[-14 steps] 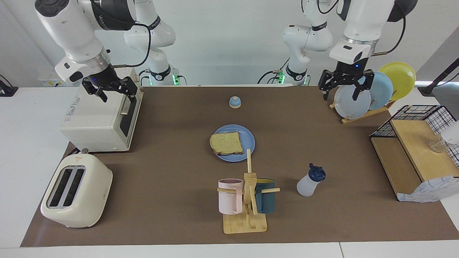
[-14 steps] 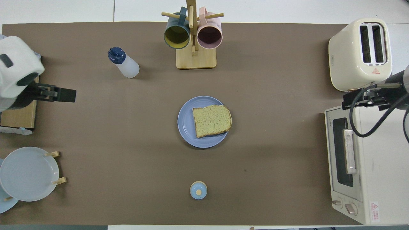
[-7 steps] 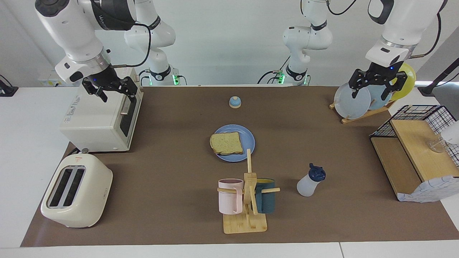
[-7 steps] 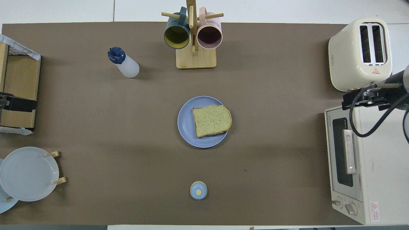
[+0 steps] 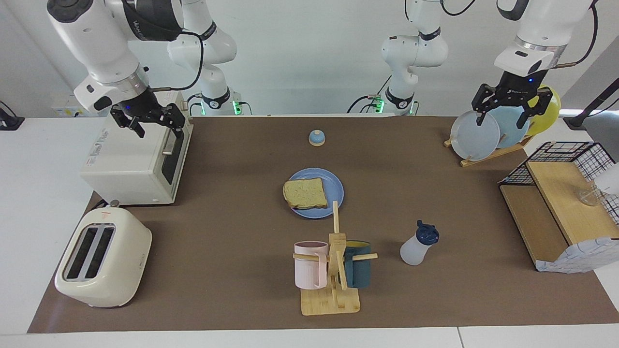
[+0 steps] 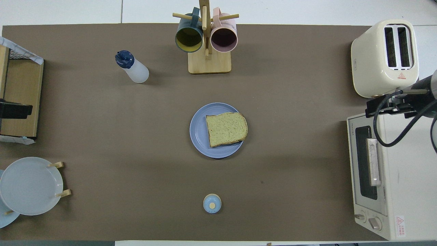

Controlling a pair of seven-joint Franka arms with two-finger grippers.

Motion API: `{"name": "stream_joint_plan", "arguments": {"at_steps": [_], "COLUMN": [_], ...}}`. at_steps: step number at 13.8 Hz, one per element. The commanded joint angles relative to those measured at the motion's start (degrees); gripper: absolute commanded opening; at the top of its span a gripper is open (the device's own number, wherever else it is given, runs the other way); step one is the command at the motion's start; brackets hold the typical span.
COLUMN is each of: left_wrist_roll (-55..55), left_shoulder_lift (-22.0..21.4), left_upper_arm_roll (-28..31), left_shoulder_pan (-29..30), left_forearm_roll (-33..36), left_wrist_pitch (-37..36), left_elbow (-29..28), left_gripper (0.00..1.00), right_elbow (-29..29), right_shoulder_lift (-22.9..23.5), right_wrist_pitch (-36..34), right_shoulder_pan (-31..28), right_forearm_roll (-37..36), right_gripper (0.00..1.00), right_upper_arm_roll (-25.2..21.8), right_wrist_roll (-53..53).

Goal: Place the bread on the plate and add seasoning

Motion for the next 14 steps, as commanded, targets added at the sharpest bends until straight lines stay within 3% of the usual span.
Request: {"name": "stream_joint_plan", "arguments": {"at_steps": [1,4,9,14], "left_wrist_roll": [-0.87,-0.87,-1.31,-7.81], "left_shoulder_lift": [0.64,5.56,2.24,2.84], "left_upper_arm_roll": [-4.02,-6.94,-6.68,-6.50], "left_shoulder_pan": [5.40,9.03,8.33,8.33], "left_forearm_roll": [-1.11,-6.03,-6.30,-6.56], "left_wrist_pitch": [-3.98,-11.48,-5.68,-8.68], "left_elbow": [1.59,8.71,-1.11,0.46], "left_gripper": [1.00,1.00,1.00,1.00], "right_elbow": [-1.07,-1.16,-1.15,-1.16], "right_shoulder_lift": [-0.91,-0.91,-0.91,-0.91], "right_wrist_pitch": [0.35,0.35,0.35,0.35], "right_shoulder_pan": [-0.72,-0.89,-0.63,-0.72], "right_forearm_roll": [1.00,1.00,1.00,1.00], "right_gripper": [1.00,1.00,1.00,1.00], "right_upper_arm_roll": [0.30,0.30,0.30,0.30], "right_wrist_roll": [0.56,0.65,0.56,0.56]}}
